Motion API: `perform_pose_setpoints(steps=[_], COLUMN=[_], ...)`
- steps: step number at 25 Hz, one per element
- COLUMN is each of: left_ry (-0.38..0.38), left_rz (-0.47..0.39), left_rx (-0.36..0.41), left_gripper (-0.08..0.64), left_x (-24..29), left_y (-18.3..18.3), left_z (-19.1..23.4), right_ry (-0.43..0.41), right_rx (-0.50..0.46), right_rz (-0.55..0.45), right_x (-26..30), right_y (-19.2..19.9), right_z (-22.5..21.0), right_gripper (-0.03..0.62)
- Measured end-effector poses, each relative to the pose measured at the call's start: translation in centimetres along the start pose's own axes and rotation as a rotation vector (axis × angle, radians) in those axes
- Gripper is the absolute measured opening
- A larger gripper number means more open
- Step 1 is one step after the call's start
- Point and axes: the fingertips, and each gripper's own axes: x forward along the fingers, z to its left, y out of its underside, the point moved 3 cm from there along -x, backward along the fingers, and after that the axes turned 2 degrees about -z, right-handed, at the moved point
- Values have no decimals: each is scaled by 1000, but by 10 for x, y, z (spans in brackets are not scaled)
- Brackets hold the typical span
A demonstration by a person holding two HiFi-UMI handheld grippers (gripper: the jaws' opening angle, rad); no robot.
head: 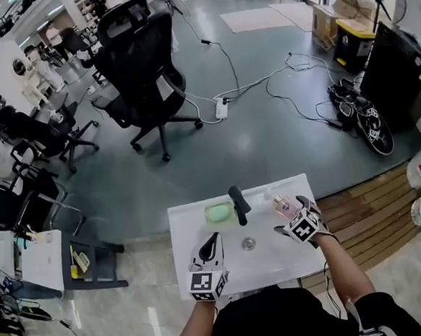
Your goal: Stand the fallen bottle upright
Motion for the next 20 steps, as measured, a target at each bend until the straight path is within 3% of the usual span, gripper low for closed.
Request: perform_pose_setpoints(steps=[10,17,20], left_ry=[-60,-51,-56], left_rz=[-16,-1,8], left_rx=[11,2,-10], left_gripper=[18,18,18], left_x=[25,24,22], left_y=[-12,-11,-7], left_z=[-9,-2,4], right_ry=[-62,-37,-73], right_rx=[-83,-61,-65], right_rz=[100,158,190], right_x=[26,33,36], right_y=[18,23,27], right_z=[-23,-29,-25], right_gripper=[600,600,598])
